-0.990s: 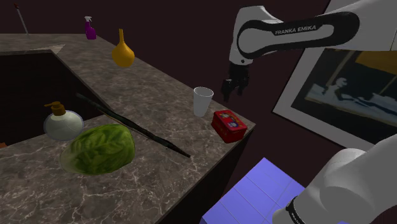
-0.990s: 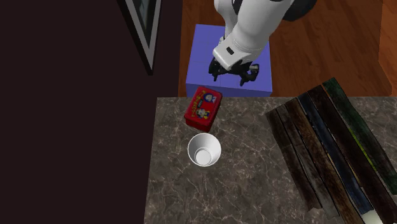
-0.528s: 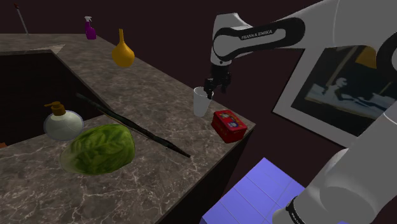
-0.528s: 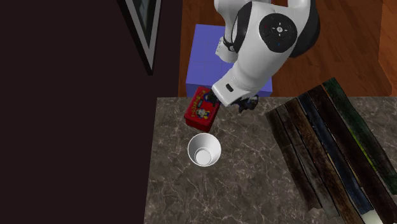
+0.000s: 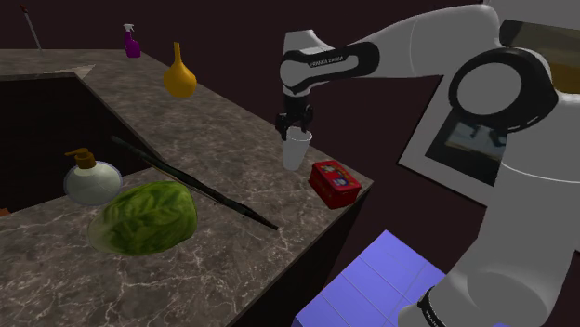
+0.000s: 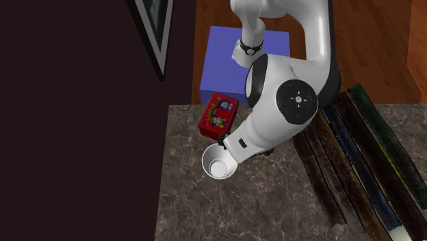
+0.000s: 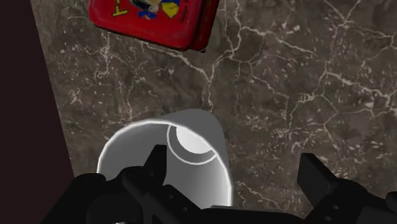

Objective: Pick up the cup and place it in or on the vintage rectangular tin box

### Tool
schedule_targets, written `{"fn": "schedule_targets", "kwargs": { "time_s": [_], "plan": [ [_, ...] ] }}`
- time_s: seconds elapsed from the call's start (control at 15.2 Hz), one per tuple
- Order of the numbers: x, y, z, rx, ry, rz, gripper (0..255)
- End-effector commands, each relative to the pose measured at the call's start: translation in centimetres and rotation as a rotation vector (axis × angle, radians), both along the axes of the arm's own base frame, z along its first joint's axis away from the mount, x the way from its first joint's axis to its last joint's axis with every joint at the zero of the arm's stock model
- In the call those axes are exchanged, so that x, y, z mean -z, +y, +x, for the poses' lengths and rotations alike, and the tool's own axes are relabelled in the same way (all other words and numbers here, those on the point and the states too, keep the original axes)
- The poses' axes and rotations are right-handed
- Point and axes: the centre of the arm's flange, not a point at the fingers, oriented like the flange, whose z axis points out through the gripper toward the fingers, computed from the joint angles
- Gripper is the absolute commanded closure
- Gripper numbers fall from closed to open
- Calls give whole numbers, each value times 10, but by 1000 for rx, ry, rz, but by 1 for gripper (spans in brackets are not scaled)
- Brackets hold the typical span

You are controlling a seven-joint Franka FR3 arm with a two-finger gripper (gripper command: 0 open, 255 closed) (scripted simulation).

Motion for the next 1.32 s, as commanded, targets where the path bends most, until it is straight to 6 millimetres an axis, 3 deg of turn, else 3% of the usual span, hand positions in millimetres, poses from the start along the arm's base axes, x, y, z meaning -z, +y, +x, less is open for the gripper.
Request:
{"fn": "schedule_targets", "kwargs": {
  "time_s": [0.0,0.13,0.59,1.12,1.19,1.25],
  "plan": [
    [7,1,23,4,-4,-6,0],
    [13,1,39,6,-6,-10,0],
    [52,-5,37,6,-6,-10,0],
    [52,-5,37,6,-6,-10,0],
    [52,-5,37,6,-6,-10,255],
    [52,-5,37,6,-6,-10,255]
  ]
}}
